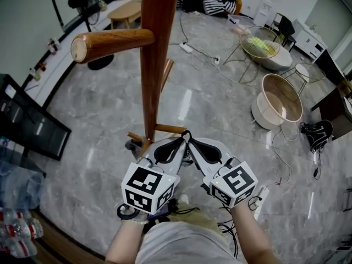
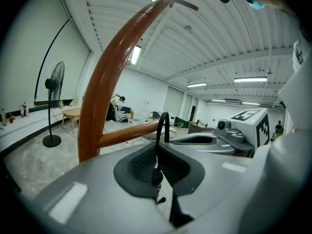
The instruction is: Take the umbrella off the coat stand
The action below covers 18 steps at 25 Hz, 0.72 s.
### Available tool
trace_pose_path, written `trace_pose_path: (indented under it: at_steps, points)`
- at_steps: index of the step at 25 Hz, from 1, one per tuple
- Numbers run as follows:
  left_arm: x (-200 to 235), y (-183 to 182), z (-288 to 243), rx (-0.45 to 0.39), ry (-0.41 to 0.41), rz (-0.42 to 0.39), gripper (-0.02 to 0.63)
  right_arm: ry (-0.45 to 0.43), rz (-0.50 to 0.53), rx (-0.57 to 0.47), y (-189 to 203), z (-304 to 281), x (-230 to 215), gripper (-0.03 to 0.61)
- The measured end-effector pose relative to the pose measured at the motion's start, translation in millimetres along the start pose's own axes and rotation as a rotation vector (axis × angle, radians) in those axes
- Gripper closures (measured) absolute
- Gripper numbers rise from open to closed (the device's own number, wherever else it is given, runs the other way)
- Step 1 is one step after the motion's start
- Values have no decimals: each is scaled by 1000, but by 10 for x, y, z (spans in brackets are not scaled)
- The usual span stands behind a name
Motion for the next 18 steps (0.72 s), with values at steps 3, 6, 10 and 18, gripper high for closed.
trace_pose_path:
  at_steps: [3, 6, 10, 18]
  points:
    - [10, -32, 26, -5, 17, -6, 600, 26, -14, -5, -36, 14, 12, 574]
    - [-7, -47, 72, 4, 42, -13, 595, 62, -19, -2, -63, 54, 31, 574]
    - [-96, -38, 119, 28, 72, -82, 597, 109, -22, 1, -92, 129, 79, 574]
    - [-234, -56, 197, 57, 156, -131, 597, 233, -74, -4, -164, 296, 102, 574]
Point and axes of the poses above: the fingertips, and each gripper's own axes: z backward along the fingers, x to its left, y out of its underside, the point moved 1 cm from there along z, backward along the fingers, and after that the axes turned 12 degrees about z, right-handed, at the moved point
